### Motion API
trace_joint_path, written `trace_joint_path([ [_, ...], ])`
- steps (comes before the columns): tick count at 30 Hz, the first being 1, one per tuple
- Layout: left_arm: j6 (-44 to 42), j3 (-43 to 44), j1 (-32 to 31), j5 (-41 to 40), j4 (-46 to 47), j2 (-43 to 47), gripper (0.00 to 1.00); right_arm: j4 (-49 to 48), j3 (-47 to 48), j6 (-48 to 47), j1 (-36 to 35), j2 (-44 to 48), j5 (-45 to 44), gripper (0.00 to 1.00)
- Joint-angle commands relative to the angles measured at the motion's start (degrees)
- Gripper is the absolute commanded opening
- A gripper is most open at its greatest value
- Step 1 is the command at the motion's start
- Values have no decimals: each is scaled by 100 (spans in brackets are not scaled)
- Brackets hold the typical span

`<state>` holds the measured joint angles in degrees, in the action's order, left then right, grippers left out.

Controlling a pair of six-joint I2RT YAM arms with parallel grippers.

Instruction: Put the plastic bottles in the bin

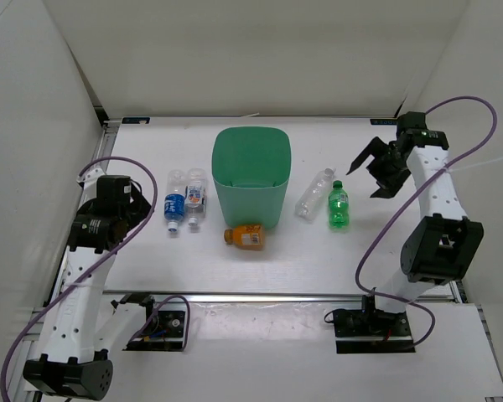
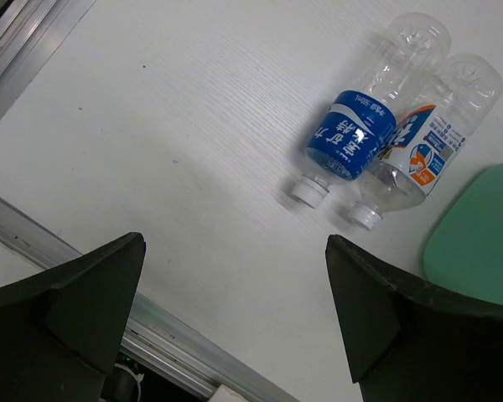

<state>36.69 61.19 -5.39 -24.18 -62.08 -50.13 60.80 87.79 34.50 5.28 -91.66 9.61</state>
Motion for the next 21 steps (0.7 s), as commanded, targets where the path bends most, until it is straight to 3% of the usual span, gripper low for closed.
trace_joint_path([
  [1,-259,-98,-41,1,170,117,100,88,308,-188,26,-571,358,100],
  [7,-390,-292,11,415,443,47,100,-436,-392,-488,-150,-617,86,100],
  [21,-390,-670,64,538,443,47,100,-832,-684,-655,-378,-1433,-29,100],
])
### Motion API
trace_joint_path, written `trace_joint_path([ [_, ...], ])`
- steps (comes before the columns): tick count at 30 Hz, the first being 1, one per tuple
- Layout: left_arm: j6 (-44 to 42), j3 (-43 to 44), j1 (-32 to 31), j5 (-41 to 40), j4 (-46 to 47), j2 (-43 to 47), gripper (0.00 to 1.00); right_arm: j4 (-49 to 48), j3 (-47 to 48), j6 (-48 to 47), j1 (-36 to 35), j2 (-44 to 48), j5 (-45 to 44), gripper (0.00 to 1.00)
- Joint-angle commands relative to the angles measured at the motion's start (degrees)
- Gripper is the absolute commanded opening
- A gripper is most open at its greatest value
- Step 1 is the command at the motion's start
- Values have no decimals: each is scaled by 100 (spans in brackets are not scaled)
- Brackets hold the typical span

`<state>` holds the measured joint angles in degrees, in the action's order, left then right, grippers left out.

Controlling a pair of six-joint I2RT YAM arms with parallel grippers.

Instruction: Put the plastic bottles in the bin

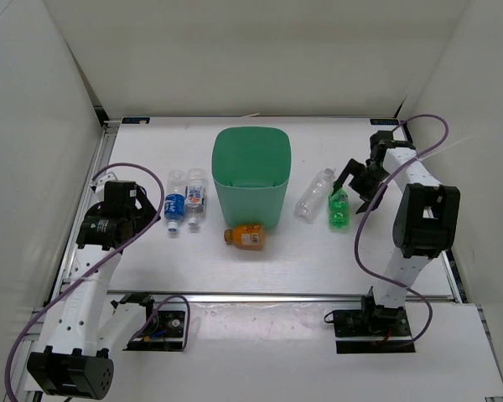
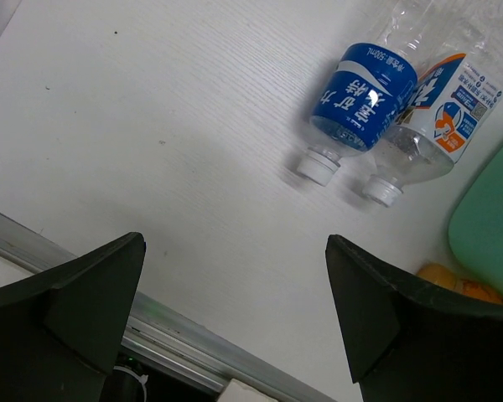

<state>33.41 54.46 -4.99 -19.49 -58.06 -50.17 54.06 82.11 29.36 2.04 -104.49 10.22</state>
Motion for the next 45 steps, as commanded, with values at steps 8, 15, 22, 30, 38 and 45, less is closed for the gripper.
trace_joint_path([
  [8,-63,56,25,15,-187,-1,100,-361,-380,-194,-55,-554,-160,96],
  [15,-63,56,130,15,-241,-54,100,-476,-687,-142,138,-468,-108,50],
  [22,104,4,130,120,-118,-107,100,411,469,385,191,498,14,26],
  [30,-54,-111,130,604,313,-519,100,-88,3455,1203,-510,835,1965,26],
  [38,69,73,78,499,375,-783,100,-555,5168,905,-2232,-291,2714,28],
  [45,183,66,78,296,216,-784,100,-63,4763,412,-2771,-292,2221,80],
])
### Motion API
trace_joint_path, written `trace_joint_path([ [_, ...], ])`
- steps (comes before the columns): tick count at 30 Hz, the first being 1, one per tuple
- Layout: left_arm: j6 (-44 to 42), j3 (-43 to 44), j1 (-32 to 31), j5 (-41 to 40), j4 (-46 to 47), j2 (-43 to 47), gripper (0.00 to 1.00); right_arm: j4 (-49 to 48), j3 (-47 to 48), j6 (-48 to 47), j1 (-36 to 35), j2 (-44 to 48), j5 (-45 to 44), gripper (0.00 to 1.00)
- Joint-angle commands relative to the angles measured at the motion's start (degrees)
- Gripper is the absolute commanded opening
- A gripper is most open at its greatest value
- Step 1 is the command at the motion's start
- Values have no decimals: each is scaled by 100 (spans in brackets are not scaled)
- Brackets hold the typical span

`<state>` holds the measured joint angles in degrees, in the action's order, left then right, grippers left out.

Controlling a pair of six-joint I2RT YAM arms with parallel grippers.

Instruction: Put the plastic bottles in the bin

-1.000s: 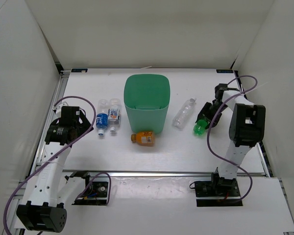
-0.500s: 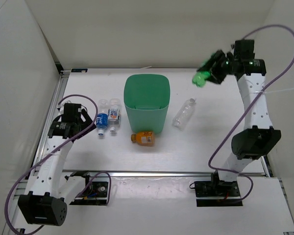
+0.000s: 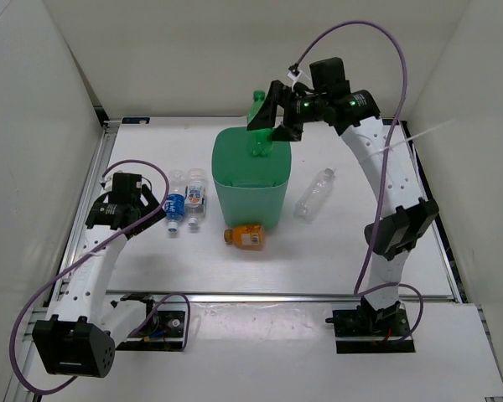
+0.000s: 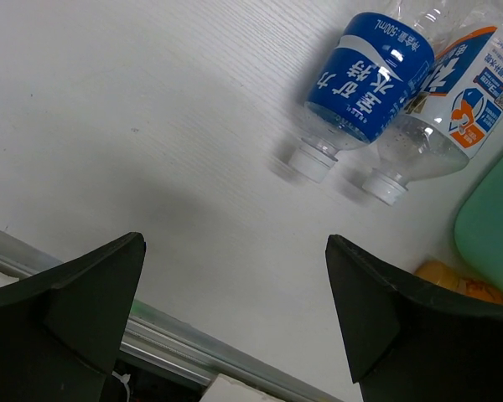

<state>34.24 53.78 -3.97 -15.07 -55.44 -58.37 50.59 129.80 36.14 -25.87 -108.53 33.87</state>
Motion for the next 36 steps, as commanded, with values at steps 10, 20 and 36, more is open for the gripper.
trace_joint_path([
  [10,399,-69,28,-409,-318,273,100,399,-901,726,1817,1518,-2385,100],
  [20,285,334,28,-155,-476,19,100,645,-1547,-212,2727,-404,-1471,100],
  [36,777,248,28,-49,-916,317,100,803,-1010,-503,2235,-2751,-1277,100],
])
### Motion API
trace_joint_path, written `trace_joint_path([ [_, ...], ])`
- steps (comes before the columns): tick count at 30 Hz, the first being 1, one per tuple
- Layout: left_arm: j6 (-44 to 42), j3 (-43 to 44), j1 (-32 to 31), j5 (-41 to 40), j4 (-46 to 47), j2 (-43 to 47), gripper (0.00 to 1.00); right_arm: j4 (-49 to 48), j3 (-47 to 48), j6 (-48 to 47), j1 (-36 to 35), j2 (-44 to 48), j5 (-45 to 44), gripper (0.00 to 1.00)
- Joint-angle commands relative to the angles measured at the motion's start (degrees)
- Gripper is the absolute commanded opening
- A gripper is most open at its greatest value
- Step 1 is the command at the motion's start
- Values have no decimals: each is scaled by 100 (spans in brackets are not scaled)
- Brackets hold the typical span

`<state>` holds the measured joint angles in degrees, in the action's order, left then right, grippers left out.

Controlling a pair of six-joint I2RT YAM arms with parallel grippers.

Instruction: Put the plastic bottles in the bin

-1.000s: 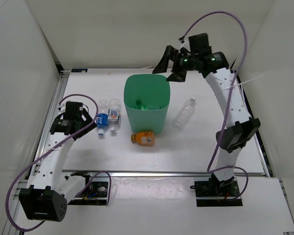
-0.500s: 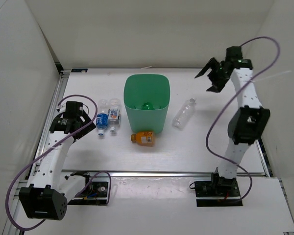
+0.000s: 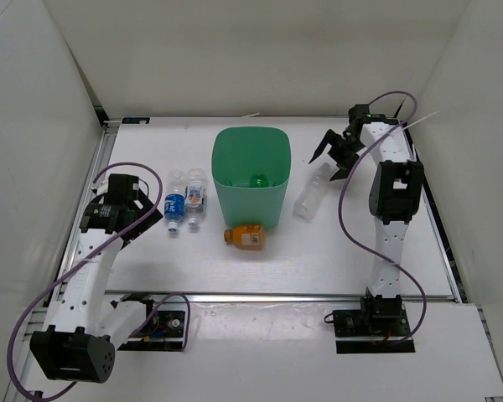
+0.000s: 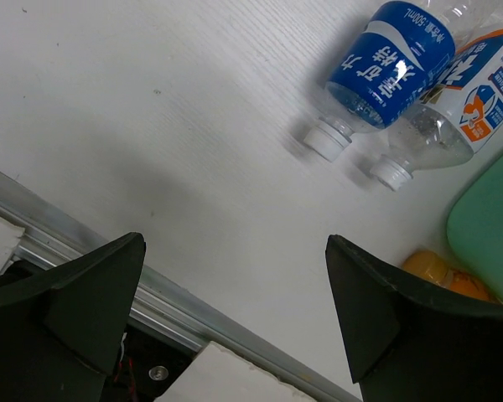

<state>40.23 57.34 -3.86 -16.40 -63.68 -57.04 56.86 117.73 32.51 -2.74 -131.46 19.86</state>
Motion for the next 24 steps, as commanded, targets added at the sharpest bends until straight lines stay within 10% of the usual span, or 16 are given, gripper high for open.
trace_joint_path([
  [1,178,-109,17,85,-92,184,100,176,197,-192,-138,-538,124,100],
  [8,301,-162,17,146,-92,123,100,105,-550,-701,-262,-451,-175,97],
  [12,354,-285,17,208,110,8,100,316,-418,-712,-262,-417,-376,51],
  [24,354,83,17,427,409,-940,100,90,848,729,739,1332,324,24],
])
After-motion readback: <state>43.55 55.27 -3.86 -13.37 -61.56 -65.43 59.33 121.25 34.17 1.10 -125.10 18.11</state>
